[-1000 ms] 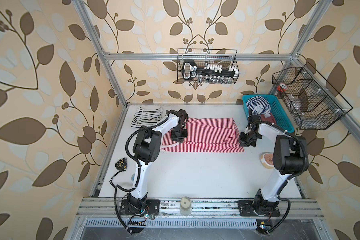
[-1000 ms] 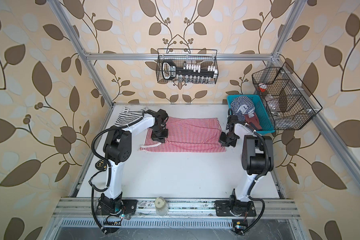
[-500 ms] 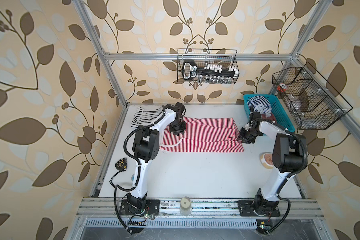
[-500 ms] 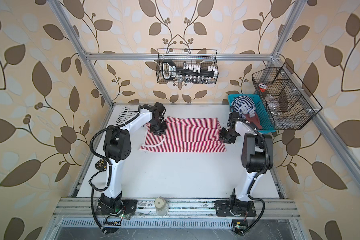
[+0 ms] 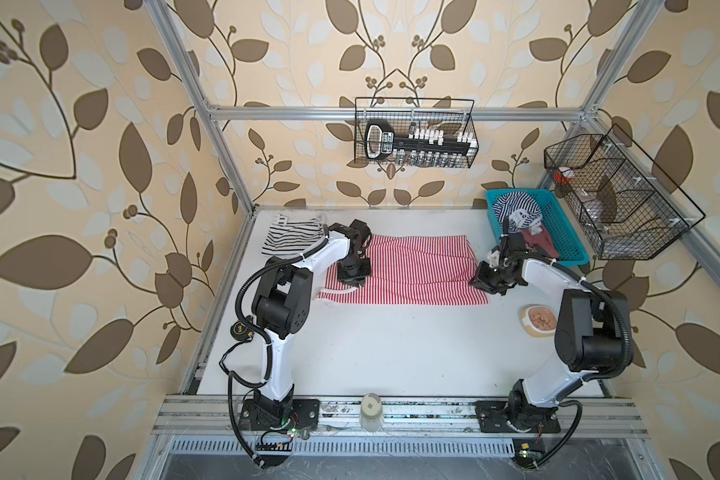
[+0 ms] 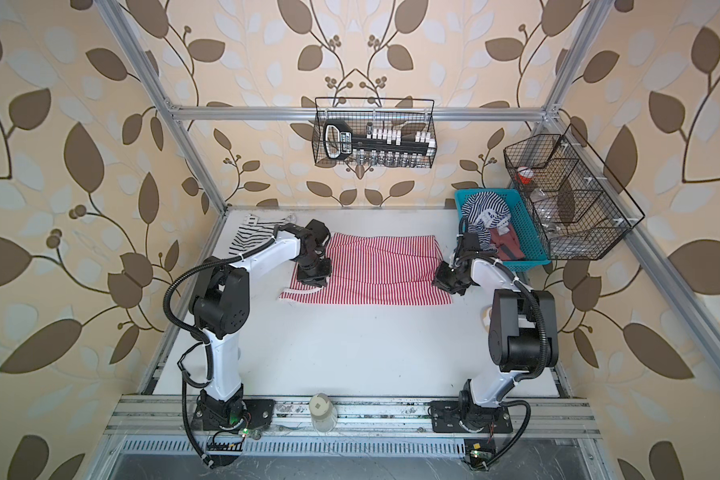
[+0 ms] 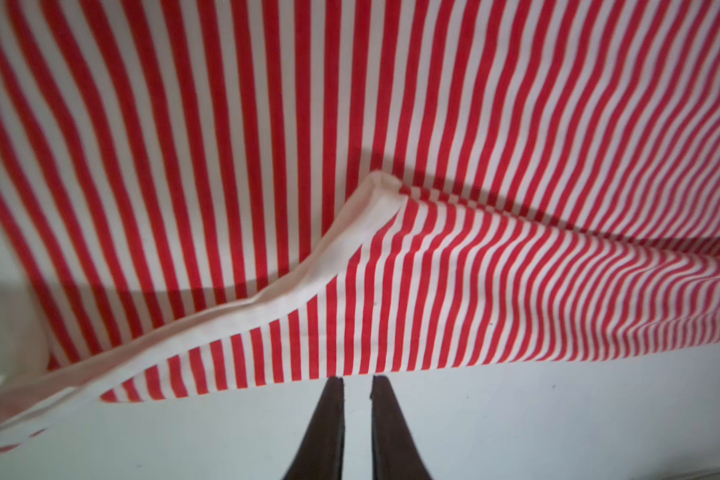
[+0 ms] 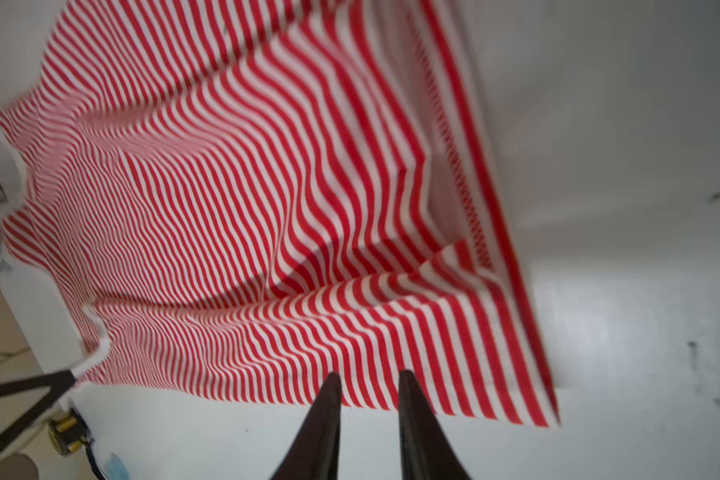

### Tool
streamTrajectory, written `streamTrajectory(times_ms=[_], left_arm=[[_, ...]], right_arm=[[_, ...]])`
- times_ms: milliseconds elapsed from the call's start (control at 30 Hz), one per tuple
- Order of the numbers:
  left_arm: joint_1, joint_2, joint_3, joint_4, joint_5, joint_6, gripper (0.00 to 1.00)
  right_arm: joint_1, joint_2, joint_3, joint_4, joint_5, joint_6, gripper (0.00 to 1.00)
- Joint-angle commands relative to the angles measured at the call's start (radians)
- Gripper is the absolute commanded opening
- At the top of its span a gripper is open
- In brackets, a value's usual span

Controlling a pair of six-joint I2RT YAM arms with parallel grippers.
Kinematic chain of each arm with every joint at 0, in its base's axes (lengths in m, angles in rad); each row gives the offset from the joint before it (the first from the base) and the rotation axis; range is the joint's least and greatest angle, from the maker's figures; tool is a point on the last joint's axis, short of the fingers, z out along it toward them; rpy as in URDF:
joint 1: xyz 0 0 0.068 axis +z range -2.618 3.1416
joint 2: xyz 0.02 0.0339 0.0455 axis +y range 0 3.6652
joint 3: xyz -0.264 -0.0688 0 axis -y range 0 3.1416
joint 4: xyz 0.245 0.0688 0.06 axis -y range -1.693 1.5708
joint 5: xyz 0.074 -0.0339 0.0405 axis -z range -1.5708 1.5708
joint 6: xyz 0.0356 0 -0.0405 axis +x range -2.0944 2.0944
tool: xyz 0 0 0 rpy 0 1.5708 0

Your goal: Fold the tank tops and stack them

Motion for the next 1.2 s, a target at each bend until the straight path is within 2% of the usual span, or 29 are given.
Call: streamTrajectory(times_ms=[0, 133, 300, 467, 900, 1167], left_arm=[[-0.003, -0.019, -0.044, 0.048, -0.011, -0.016, 0.15], [0.0, 0.022, -0.062, 0.055, -0.06, 0.005, 0.14], [0.0, 0.022, -0.138, 0.086, -0.052, 0.0, 0.13], [0.0, 0.001, -0.219, 0.087, -0.063, -0.004, 0.13], [0.0, -0.181, -0.44, 0.101, -0.1, -0.039, 0.14], [-0.001, -0.275, -0.48, 0.084, -0.104, -0.056, 0.16]], right_arm=[[0.054, 0.034, -0.008, 0.04, -0.003, -0.017, 0.19], [0.093, 0.087, -0.001, 0.014, 0.123, -0.036, 0.19], [0.096, 0.111, -0.06, 0.008, 0.183, -0.051, 0.2], [0.096, 0.101, -0.14, 0.034, 0.172, -0.047, 0.17], [0.099, -0.127, -0.312, -0.038, 0.174, -0.006, 0.09], [0.11, -0.259, -0.418, -0.051, 0.153, 0.031, 0.08]])
